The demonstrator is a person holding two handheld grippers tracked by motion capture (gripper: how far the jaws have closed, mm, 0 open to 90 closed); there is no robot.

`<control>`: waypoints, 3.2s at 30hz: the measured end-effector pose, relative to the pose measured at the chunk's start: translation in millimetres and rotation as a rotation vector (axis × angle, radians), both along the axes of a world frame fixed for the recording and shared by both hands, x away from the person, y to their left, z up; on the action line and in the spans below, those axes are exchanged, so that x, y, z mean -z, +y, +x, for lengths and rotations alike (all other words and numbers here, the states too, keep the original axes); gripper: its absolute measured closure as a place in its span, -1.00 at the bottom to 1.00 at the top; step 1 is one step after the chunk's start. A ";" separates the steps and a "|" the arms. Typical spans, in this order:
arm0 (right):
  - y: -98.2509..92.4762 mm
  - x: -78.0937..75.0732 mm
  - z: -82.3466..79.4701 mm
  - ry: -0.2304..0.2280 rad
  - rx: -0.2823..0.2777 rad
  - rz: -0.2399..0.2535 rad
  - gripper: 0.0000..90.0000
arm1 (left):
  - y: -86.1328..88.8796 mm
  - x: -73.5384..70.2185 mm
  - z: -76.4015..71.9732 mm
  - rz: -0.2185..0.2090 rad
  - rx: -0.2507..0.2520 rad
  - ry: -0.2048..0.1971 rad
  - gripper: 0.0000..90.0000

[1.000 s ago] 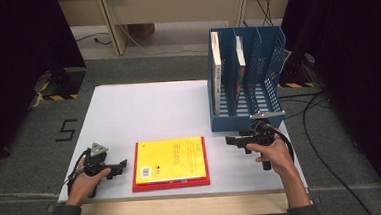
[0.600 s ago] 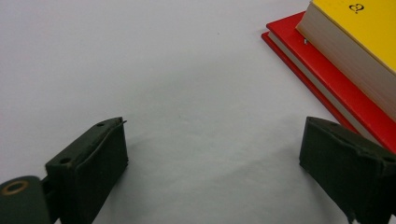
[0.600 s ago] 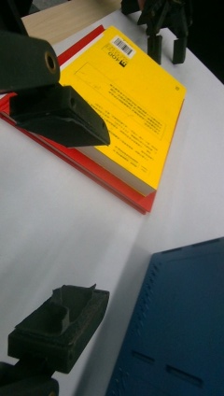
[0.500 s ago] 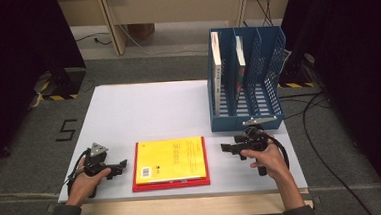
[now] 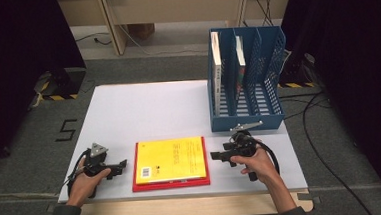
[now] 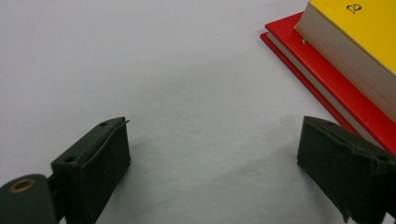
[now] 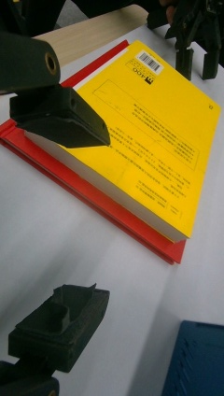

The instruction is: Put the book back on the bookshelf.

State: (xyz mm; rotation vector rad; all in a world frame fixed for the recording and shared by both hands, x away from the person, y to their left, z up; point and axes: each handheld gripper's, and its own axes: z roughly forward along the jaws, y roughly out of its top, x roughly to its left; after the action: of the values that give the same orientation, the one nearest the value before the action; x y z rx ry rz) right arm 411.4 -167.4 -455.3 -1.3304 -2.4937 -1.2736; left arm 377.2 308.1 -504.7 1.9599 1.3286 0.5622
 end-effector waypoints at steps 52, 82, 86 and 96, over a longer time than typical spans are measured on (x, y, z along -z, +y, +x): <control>35.5 32.3 3.6 0.143 0.072 0.118 -0.57 | -67.5 -17.7 -25.1 -0.009 0.174 -0.003 -0.47; 31.1 39.8 -9.4 0.118 0.229 0.224 -0.32 | -65.1 -10.9 -25.9 -0.046 0.141 0.045 -0.69; 30.4 34.2 -9.1 0.133 0.256 0.276 -0.32 | -63.9 -9.7 -24.6 -0.064 0.133 0.056 -0.72; 38.5 14.2 -4.6 0.115 0.157 0.341 -0.27 | -63.6 -9.0 -23.6 -0.070 0.130 0.061 -0.76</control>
State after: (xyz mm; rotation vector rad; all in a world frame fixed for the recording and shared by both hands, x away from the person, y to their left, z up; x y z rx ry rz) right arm 406.7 -128.9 -469.5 -1.4828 -2.0154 -1.5190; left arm 353.6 244.6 -495.7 2.0026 1.2304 0.3924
